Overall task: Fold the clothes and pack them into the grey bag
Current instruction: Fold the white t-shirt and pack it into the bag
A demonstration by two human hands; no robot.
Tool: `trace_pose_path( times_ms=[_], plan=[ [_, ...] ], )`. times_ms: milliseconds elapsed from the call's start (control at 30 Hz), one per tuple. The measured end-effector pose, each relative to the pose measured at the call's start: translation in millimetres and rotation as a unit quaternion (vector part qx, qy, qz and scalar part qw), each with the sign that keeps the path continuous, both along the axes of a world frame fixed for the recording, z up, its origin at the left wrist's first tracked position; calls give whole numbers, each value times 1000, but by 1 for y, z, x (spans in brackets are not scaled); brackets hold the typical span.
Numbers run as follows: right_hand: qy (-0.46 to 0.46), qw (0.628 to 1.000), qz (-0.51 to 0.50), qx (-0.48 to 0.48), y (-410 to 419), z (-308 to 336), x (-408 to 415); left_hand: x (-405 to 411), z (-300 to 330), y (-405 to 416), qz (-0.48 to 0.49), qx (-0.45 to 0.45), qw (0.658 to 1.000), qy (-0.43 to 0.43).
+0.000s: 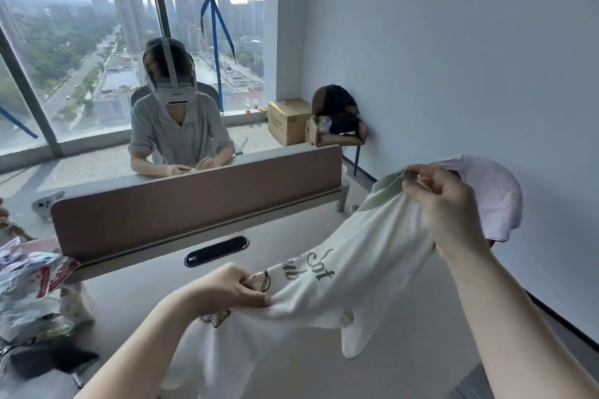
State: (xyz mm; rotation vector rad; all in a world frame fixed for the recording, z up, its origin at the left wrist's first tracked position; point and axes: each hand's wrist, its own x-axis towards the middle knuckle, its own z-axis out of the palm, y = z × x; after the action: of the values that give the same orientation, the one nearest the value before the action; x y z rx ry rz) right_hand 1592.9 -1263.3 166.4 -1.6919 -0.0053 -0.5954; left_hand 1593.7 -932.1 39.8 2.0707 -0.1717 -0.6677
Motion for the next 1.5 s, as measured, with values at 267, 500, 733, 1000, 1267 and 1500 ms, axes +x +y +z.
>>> trace_pose_path(
  times_ms=[267,500,733,1000,1267,1500],
  plan=[
    [117,990,-85,-10,-63,-78,29,24,-12,-29,6,-144,981,133],
    [310,946,-63,-69,-94,-251,92,62,-141,-76,112,122,981,98],
    [348,936,-41,-30,-134,-314,157,108,-189,-104,185,135,971,62],
    [410,869,-79,-266,-138,-356,198,136,-227,-107,245,169,946,130],
    [311,880,173,-314,-23,-352,127,106,-220,-70,222,207,934,190],
    [296,813,262,-427,39,-365,61,71,-214,-11,30,293,928,227]
  ],
)
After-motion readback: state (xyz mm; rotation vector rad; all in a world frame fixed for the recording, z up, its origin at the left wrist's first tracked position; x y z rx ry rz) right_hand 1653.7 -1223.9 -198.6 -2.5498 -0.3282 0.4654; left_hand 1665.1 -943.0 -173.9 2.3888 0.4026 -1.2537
